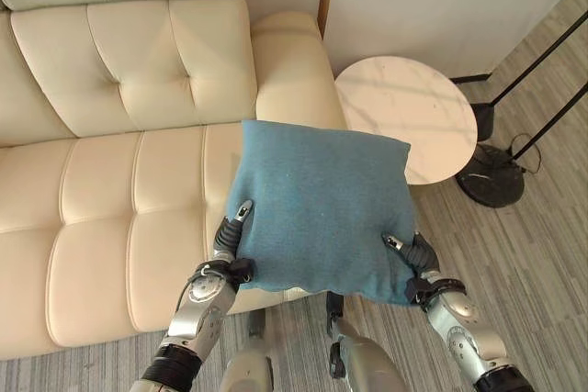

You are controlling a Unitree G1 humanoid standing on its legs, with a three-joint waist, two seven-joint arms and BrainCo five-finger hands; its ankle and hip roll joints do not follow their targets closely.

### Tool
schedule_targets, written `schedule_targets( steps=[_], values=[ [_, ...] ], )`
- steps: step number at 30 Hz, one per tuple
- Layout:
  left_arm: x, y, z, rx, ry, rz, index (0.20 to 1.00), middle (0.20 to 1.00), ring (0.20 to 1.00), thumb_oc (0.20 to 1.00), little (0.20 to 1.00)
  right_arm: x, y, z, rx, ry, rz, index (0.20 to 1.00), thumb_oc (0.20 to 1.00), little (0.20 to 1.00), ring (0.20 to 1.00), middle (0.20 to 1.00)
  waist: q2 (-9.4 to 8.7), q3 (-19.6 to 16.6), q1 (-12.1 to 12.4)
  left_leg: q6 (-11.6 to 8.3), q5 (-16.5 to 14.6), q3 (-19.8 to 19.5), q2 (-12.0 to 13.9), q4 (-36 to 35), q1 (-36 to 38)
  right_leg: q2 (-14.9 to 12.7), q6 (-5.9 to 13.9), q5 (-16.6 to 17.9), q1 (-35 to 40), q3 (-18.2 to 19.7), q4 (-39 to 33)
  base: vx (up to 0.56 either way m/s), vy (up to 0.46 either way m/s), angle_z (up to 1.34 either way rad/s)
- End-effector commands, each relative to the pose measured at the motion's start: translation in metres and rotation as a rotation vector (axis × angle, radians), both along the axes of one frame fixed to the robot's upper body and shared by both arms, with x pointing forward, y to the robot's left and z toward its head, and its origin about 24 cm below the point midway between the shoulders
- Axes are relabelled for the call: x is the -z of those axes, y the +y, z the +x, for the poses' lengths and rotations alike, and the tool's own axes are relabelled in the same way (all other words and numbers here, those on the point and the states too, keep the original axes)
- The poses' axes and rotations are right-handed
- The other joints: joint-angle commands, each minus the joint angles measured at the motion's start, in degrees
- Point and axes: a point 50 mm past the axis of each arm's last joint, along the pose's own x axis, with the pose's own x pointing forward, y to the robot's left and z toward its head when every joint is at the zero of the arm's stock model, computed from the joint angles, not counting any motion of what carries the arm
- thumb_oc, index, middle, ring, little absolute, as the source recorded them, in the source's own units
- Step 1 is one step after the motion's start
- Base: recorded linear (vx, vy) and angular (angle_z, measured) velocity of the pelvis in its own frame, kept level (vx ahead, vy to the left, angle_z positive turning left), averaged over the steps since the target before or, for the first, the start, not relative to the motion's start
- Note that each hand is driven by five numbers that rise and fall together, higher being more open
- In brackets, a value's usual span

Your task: Pick up all the scattered cushions and arrange them neatly on the sofa.

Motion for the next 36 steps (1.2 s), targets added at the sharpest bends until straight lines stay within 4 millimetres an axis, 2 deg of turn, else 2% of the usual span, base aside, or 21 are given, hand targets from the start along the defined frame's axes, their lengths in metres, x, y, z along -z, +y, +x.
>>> schedule_targets(
  steps=[1, 3, 7, 8, 9, 11, 12, 13, 14, 16, 18, 20, 21, 23, 24, 25, 26, 28, 29, 31, 36],
  values=[
    [-0.058, -0.028, 0.016, 0.13, -0.315, 0.008, 0.2, 0.2, 0.2, 0.2, 0.2, -0.032, 0.039, 0.011, -0.088, -0.186, 0.159, 0.2, 0.2, 0.2, 0.2, 0.2, -1.13, -2.74, -0.06, 0.89, -5.81, 1.3, -0.38, -0.45, 1.3, -4.3, 6.76, -9.43, 2.12, 0.66, 4.67, -0.04, 0.116, -0.02],
    [-0.069, -0.018, 0.012, 0.083, -0.378, 0.057, 0.2, 0.2, 0.2, 0.2, 0.2, -0.043, 0.036, 0.011, -0.036, -0.256, 0.166, 0.2, 0.2, 0.2, 0.2, 0.2, -1.03, -2.52, -0.55, 1.26, -5.73, 2.46, -0.82, -0.45, 1.03, -4.7, 8.03, -5.98, 0.75, 1.56, 5.19, -0.12, 0.103, -0.05],
    [-0.077, -0.012, 0.009, 0.07, -0.423, 0.104, 0.2, 0.2, 0.2, 0.2, 0.2, -0.055, 0.038, 0.014, -0.013, -0.324, 0.169, 0.2, 0.2, 0.2, 0.2, 0.2, 0.32, -2.05, -0.13, 1.48, -5.17, 4.46, 0.05, -0.45, 0.61, -4.08, 7.51, -7.87, 0.48, -0.19, 8.86, -0.12, 0.069, -0.39],
    [-0.078, -0.009, 0.006, 0.065, -0.433, 0.12, 0.2, 0.2, 0.2, 0.2, 0.2, -0.063, 0.037, 0.015, -0.015, -0.366, 0.149, 0.2, 0.2, 0.2, 0.2, 0.2, 1.32, -2.13, 0.35, 1.54, -4.72, 5.6, 0.47, -0.45, 0.73, -2.97, 6.56, -11.35, 2.02, -1.7, 12.23, -0.17, 0.118, -0.75],
    [-0.07, -0.005, -0.001, 0.064, -0.399, 0.128, 0.2, 0.2, 0.2, 0.2, 0.2, -0.066, 0.033, 0.014, -0.045, -0.387, 0.087, 0.2, 0.2, 0.2, 0.2, 0.2, 2.08, -3.96, 1.33, 1.58, -3.58, 6.57, -0.05, -0.45, 0.91, 1.29, 4.67, -16.64, 6.29, -1.29, 14.97, -0.16, 0.062, -0.54],
    [-0.068, -0.005, -0.001, 0.065, -0.387, 0.124, 0.2, 0.2, 0.2, 0.2, 0.2, -0.066, 0.032, 0.014, -0.046, -0.388, 0.07, 0.2, 0.2, 0.2, 0.2, 0.2, 1.98, -4.29, 1.76, 1.51, -3.1, 6.76, -0.33, -0.45, 0.72, 2.75, 4.14, -17.98, 7.99, -0.43, 13.97, -0.08, -0.028, -0.23],
    [-0.067, -0.004, -0.002, 0.065, -0.384, 0.123, 0.2, 0.2, 0.2, 0.2, 0.2, -0.068, 0.031, 0.014, -0.048, -0.393, 0.057, 0.2, 0.2, 0.2, 0.2, 0.2, 1.73, -4.34, 2.33, 1.52, -2.65, 7.04, -0.55, -0.2, 0.18, 3.55, 3.32, -19.03, 9.79, -0.42, 12.22, -0.14, -0.12, -0.13],
    [-0.065, -0.002, -0.005, 0.064, -0.373, 0.131, 0.2, 0.2, 0.2, 0.2, 0.2, -0.067, 0.03, 0.013, -0.047, -0.389, 0.041, 0.2, 0.2, 0.2, 0.2, 0.2, 1.14, -4.0, 3.39, 1.08, -1.04, 6.8, -0.69, 0.74, -1.48, 4.81, 1.08, -20.71, 11.03, 0.32, 8.8, -0.14, -0.123, -0.1],
    [-0.065, -0.002, -0.005, 0.064, -0.372, 0.131, 0.2, 0.2, 0.2, 0.2, 0.2, -0.067, 0.03, 0.014, -0.047, -0.389, 0.041, 0.2, 0.2, 0.2, 0.2, 0.2, 1.13, -4.02, 3.36, 1.05, -1.04, 6.76, -0.68, 0.77, -1.53, 4.83, 1.04, -20.66, 11.07, 0.28, 8.68, -0.21, -0.192, -0.16],
    [-0.068, -0.003, -0.002, 0.053, -0.381, 0.128, 0.2, 0.2, 0.2, 0.2, 0.2, -0.072, 0.025, 0.017, -0.043, -0.41, 0.011, 0.2, 0.2, 0.2, 0.2, 0.2, 2.04, -2.17, 4.03, -1.66, 2.46, 5.23, 0.27, 3.72, -6.98, 6.59, -0.75, -21.18, 10.58, -0.08, 5.68, -0.3, -0.195, 0.05],
    [-0.072, -0.006, 0.0, 0.038, -0.4, 0.109, 0.2, 0.2, 0.2, 0.2, 0.2, -0.076, 0.019, 0.019, -0.019, -0.423, -0.003, 0.2, 0.2, 0.2, 0.2, 0.2, 3.05, -1.09, 3.63, -2.12, 2.63, 4.04, 0.31, 4.91, -8.99, 6.01, -1.01, -20.64, 8.78, -3.11, 6.52, -0.29, -0.102, 0.96],
    [-0.074, -0.004, -0.004, 0.011, -0.419, 0.093, 0.2, 0.2, 0.2, 0.2, 0.2, -0.08, 0.02, 0.018, -0.025, -0.441, 0.006, 0.2, 0.2, 0.2, 0.2, 0.2, 2.28, -2.07, 2.82, -1.32, -1.71, 4.32, 1.8, 8.82, -6.58, 3.3, -0.79, -19.42, 8.69, -7.12, 5.37, -0.15, -0.024, 1.41],
    [-0.077, -0.004, -0.005, 0.001, -0.431, 0.085, 0.2, 0.2, 0.2, 0.2, 0.2, -0.084, 0.02, 0.018, -0.032, -0.459, 0.007, 0.2, 0.2, 0.2, 0.2, 0.2, 1.92, -2.24, 2.4, -1.74, -3.71, 4.73, 4.05, 10.5, -4.22, 2.07, -1.0, -19.1, 8.78, -9.31, 4.93, -0.09, 0.024, 0.94],
    [-0.078, -0.006, -0.006, 0.0, -0.437, 0.08, 0.2, 0.2, 0.2, 0.2, 0.2, -0.083, 0.018, 0.017, -0.029, -0.458, -0.003, 0.2, 0.2, 0.2, 0.2, 0.2, 1.78, -2.72, 1.61, -2.18, -4.61, 7.35, 7.45, 11.41, -1.56, 0.82, -1.14, -18.82, 9.02, -12.26, 4.45, -0.05, 0.058, 1.27],
    [-0.076, -0.006, -0.007, 0.005, -0.431, 0.078, 0.2, 0.2, 0.2, 0.2, 0.2, -0.082, 0.015, 0.016, -0.027, -0.453, -0.013, 0.2, 0.2, 0.2, 0.2, 0.2, 1.98, -3.54, 0.76, -3.49, -6.46, 9.41, 9.58, 11.95, 1.13, 0.14, -0.91, -19.34, 10.13, -14.29, 3.76, 0.02, 0.093, 1.58],
    [-0.074, -0.005, -0.008, 0.009, -0.425, 0.078, 0.2, 0.2, 0.2, 0.2, 0.2, -0.082, 0.012, 0.015, -0.024, -0.45, -0.02, 0.2, 0.2, 0.2, 0.2, 0.2, 2.37, -4.09, 0.26, -4.17, -7.74, 10.78, 10.1, 11.44, 3.1, -0.07, -0.76, -19.39, 10.41, -15.6, 3.65, 0.05, 0.087, 1.29],
    [-0.074, -0.005, -0.009, 0.009, -0.424, 0.077, 0.2, 0.2, 0.2, 0.2, 0.2, -0.081, 0.012, 0.014, -0.025, -0.448, -0.021, 0.2, 0.2, 0.2, 0.2, 0.2, 2.44, -4.05, 0.23, -4.2, -7.77, 10.76, 10.13, 11.34, 3.3, -0.01, -0.74, -19.41, 10.59, -15.64, 3.62, -0.02, 0.151, 1.05],
    [-0.068, -0.007, -0.012, 0.033, -0.398, 0.076, 0.2, 0.2, 0.2, 0.2, 0.2, -0.08, 0.006, 0.01, -0.003, -0.441, -0.022, 0.2, 0.2, 0.2, 0.2, 0.2, 4.03, -5.39, -1.62, -4.99, -7.12, 15.67, 10.03, 7.39, 5.9, -1.07, -0.2, -18.71, 10.96, -19.43, 3.86, -0.03, 0.234, 1.09],
    [-0.065, -0.007, -0.013, 0.036, -0.386, 0.079, 0.2, 0.2, 0.2, 0.2, 0.2, -0.078, 0.005, 0.009, 0.004, -0.434, -0.023, 0.2, 0.2, 0.2, 0.2, 0.2, 4.51, -6.11, -1.98, -4.9, -6.6, 16.32, 9.35, 4.41, 7.12, -1.26, 0.29, -18.18, 11.03, -19.97, 3.76, 0.01, 0.23, 1.16],
    [-0.061, -0.005, -0.015, 0.05, -0.36, 0.1, 0.2, 0.2, 0.2, 0.2, 0.2, -0.076, 0.007, 0.007, -0.006, -0.421, -0.018, 0.2, 0.2, 0.2, 0.2, 0.2, 5.07, -6.84, -2.08, -4.62, -6.29, 16.46, 8.26, 0.3, 9.18, -1.83, 0.97, -17.48, 11.15, -20.98, 4.07, 0.02, 0.222, 0.68],
    [-0.058, 0.001, -0.018, 0.047, -0.344, 0.136, 0.2, 0.2, 0.2, 0.2, 0.2, -0.068, 0.016, 0.006, -0.027, -0.387, 0.007, 0.2, 0.2, 0.2, 0.2, 0.2, 4.57, -7.01, -1.25, -3.0, -7.95, 16.36, 6.24, -0.45, 9.85, -3.52, 2.68, -15.37, 10.55, -21.1, 4.77, -0.02, 0.184, 0.19]
  ],
)
